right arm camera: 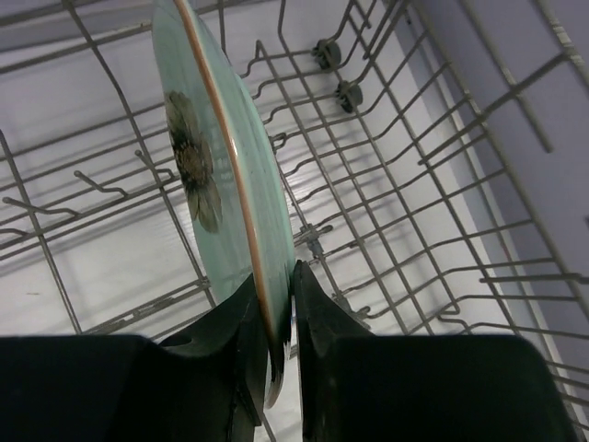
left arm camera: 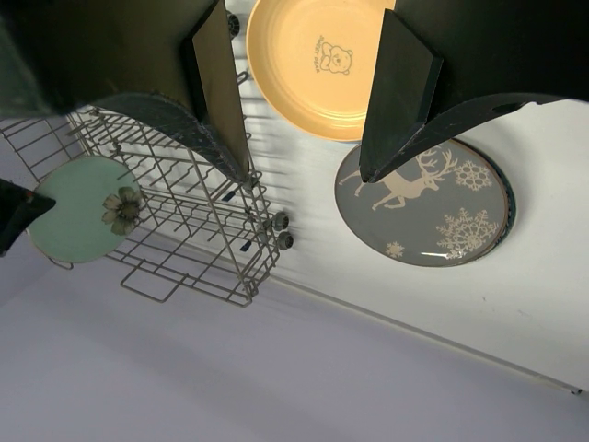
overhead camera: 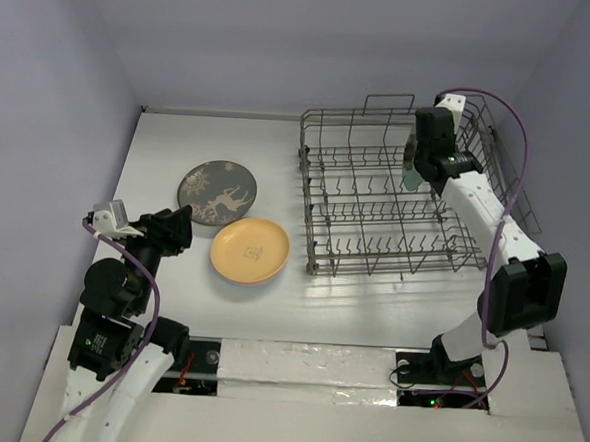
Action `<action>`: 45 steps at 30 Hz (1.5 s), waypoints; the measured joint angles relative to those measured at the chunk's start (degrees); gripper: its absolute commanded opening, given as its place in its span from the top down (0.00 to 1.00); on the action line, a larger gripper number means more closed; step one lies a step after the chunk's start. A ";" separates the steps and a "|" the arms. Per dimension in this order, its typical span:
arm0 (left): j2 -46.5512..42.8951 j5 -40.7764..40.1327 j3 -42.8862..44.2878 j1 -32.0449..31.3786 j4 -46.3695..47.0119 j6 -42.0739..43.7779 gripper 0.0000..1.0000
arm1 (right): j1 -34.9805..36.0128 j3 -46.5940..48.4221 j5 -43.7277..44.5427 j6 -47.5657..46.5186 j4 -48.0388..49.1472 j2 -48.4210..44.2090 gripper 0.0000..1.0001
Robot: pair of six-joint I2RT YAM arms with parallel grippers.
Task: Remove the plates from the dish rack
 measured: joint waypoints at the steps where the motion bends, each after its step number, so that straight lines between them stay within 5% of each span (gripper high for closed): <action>1: 0.00 0.00 0.00 0.00 0.00 0.00 0.52 | 0.00 0.00 -0.02 0.07 -0.42 -0.98 1.00; 9: 0.00 0.00 0.00 0.00 0.00 0.00 0.52 | -0.07 -4.52 -11.06 5.57 0.98 -17.38 1.00; 15: 0.00 0.00 0.00 0.00 0.00 0.00 0.52 | 6.34 -8.50 -21.51 13.94 12.26 -22.43 1.00; 23: 0.42 -0.26 0.00 0.70 -0.02 0.00 0.52 | 19.85 -3.39 -34.73 25.44 28.17 -0.92 1.00; 32: 0.87 -0.68 0.00 0.85 -0.02 0.02 0.52 | 25.92 8.00 -39.56 37.16 30.82 24.96 1.00; 45: 1.51 -0.66 0.00 1.36 0.00 0.02 0.52 | 28.81 17.88 -39.74 47.74 33.59 39.21 1.00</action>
